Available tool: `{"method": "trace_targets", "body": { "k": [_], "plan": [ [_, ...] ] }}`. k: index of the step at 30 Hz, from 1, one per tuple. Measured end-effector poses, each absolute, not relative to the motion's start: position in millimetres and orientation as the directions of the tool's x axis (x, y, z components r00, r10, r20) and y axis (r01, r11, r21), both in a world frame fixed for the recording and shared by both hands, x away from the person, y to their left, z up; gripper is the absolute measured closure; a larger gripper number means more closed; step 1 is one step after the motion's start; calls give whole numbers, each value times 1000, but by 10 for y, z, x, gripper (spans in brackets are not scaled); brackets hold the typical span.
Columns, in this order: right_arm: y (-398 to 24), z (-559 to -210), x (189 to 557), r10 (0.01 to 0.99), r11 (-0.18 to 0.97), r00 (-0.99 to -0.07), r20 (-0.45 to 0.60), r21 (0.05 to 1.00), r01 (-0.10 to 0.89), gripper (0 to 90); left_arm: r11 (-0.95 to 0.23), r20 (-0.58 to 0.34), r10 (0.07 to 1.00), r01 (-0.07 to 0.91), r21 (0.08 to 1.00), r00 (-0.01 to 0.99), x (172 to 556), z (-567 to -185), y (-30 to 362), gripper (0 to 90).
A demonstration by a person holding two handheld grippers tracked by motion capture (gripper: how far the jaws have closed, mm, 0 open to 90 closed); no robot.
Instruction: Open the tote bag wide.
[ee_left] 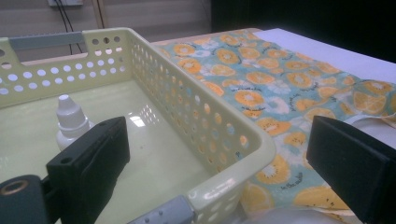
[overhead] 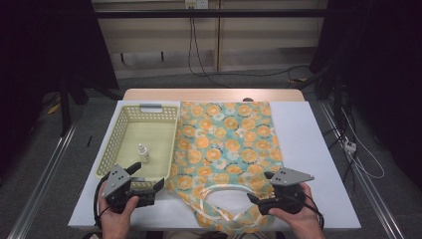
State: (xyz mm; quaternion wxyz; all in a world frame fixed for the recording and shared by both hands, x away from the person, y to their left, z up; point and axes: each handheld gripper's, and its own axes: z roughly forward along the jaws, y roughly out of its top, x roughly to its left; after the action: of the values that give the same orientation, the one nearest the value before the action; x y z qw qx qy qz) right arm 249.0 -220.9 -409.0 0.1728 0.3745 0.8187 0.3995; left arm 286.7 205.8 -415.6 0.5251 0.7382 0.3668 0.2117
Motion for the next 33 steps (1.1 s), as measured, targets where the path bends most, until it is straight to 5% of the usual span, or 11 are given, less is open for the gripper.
{"method": "trace_targets", "body": {
  "k": [33],
  "plan": [
    [-1155,-4151,2424,425,590,-900,97,724,357,580,-200,-64,759,326,924,648,2900,-4177,2030,58]
  ]
}}
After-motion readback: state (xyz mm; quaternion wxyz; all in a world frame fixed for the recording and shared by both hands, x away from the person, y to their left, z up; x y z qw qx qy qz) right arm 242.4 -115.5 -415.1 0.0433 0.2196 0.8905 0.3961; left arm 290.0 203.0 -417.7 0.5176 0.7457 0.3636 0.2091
